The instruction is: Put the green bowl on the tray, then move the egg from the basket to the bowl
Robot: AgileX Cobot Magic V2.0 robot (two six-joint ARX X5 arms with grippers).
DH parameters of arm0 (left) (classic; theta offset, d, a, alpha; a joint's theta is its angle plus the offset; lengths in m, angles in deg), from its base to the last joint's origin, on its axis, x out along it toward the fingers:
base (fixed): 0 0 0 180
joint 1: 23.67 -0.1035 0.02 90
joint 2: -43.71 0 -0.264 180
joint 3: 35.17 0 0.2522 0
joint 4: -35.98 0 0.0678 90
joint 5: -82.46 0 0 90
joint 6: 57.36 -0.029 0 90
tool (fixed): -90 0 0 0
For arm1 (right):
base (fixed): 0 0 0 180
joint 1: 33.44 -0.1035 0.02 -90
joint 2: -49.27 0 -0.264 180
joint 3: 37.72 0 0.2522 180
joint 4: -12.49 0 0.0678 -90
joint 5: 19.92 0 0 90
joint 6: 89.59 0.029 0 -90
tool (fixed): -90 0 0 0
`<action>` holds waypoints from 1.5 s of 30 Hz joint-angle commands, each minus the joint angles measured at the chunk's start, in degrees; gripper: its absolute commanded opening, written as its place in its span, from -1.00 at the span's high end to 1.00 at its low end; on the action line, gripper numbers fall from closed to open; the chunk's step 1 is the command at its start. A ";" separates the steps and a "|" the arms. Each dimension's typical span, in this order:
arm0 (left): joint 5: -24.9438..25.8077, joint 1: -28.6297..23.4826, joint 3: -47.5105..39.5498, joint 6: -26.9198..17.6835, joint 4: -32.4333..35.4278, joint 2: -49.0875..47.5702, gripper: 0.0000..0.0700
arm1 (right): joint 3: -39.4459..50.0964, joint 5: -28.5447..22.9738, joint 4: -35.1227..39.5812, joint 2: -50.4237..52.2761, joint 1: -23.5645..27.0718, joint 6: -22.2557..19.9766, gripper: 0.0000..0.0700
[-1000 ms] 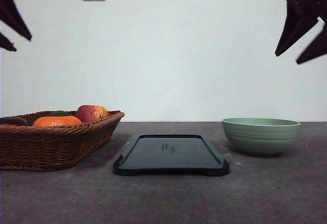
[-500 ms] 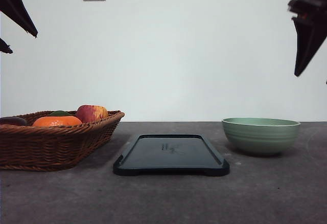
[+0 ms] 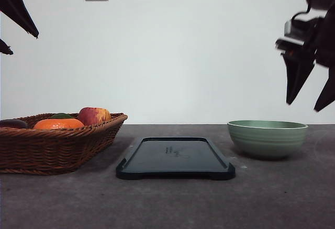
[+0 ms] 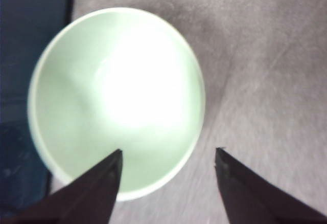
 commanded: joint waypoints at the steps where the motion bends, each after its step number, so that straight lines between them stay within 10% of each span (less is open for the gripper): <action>1: 0.33 0.15 1.29 0.09 0.55 0.31 0.00 | -1.25 -0.79 0.83 -1.91 0.02 -0.85 0.09; 7: 0.33 0.15 1.29 0.07 0.55 0.31 0.00 | -1.25 -1.36 3.68 -5.41 0.02 -1.24 0.14; 16: 0.33 0.15 1.29 0.07 0.52 0.31 0.00 | -1.23 -1.51 6.01 -7.93 0.02 -1.51 1.00; 34: 0.33 0.15 1.29 0.02 0.57 0.31 0.00 | -24.39 -2.32 -22.07 -7.91 -3.87 -2.12 1.00; 45: 0.33 0.15 1.29 0.02 1.07 0.31 0.00 | -31.98 -2.31 -20.76 -11.02 -14.40 -2.12 1.00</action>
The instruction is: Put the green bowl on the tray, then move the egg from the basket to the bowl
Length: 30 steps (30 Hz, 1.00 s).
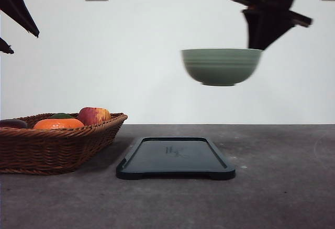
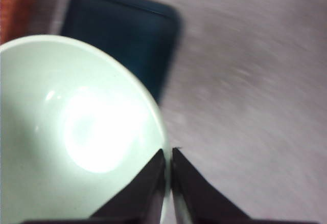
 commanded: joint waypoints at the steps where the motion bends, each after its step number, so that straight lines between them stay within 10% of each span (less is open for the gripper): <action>1: 0.33 0.14 1.29 0.02 0.57 0.32 0.00 | -1.66 0.14 0.73 -2.82 -1.42 -0.09 1.00; 30: 0.31 0.14 1.29 0.02 0.75 0.34 0.00 | -5.31 -1.72 12.18 -20.27 -7.33 1.76 1.00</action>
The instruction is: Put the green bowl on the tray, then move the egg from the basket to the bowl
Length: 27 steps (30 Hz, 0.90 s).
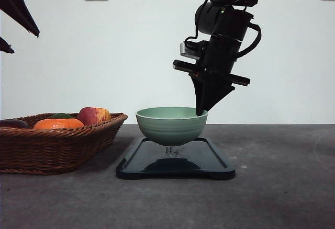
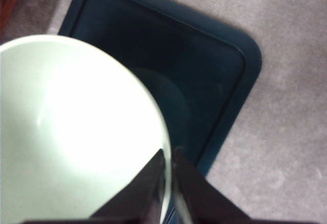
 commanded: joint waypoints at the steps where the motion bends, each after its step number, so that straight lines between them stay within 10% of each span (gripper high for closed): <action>1: 0.31 0.13 1.29 0.02 0.52 0.33 0.00 | -1.46 0.00 0.08 -1.94 -0.37 0.80 1.00; 13: 0.31 0.13 1.29 0.02 0.46 0.33 0.00 | -1.43 0.13 -1.75 -3.86 -0.44 0.76 0.97; 18: 0.31 0.13 1.29 0.02 0.43 0.33 0.00 | -1.53 0.27 -3.08 -3.43 -0.42 0.83 0.41; 27: 0.31 0.13 1.29 0.04 0.38 0.33 0.00 | -2.35 0.03 -4.08 3.25 -0.26 0.28 0.37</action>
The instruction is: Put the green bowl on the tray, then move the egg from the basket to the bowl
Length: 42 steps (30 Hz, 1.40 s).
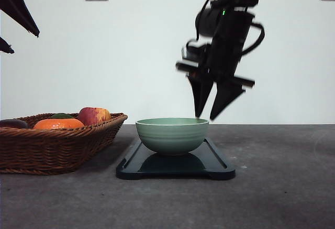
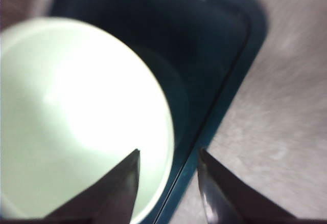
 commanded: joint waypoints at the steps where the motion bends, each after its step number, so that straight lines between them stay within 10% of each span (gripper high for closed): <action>1: 0.31 0.13 1.29 0.04 0.38 0.33 0.00 | -2.08 -0.17 0.43 2.41 -0.29 0.01 0.37; 23: 0.31 0.13 1.29 -0.04 0.40 0.33 0.00 | 48.83 0.01 34.58 43.18 -3.30 -0.04 0.40; 42: 0.09 1.90 2.86 -3.56 -0.30 2.23 0.00 | 69.30 -1.46 30.78 77.13 -3.30 3.42 0.40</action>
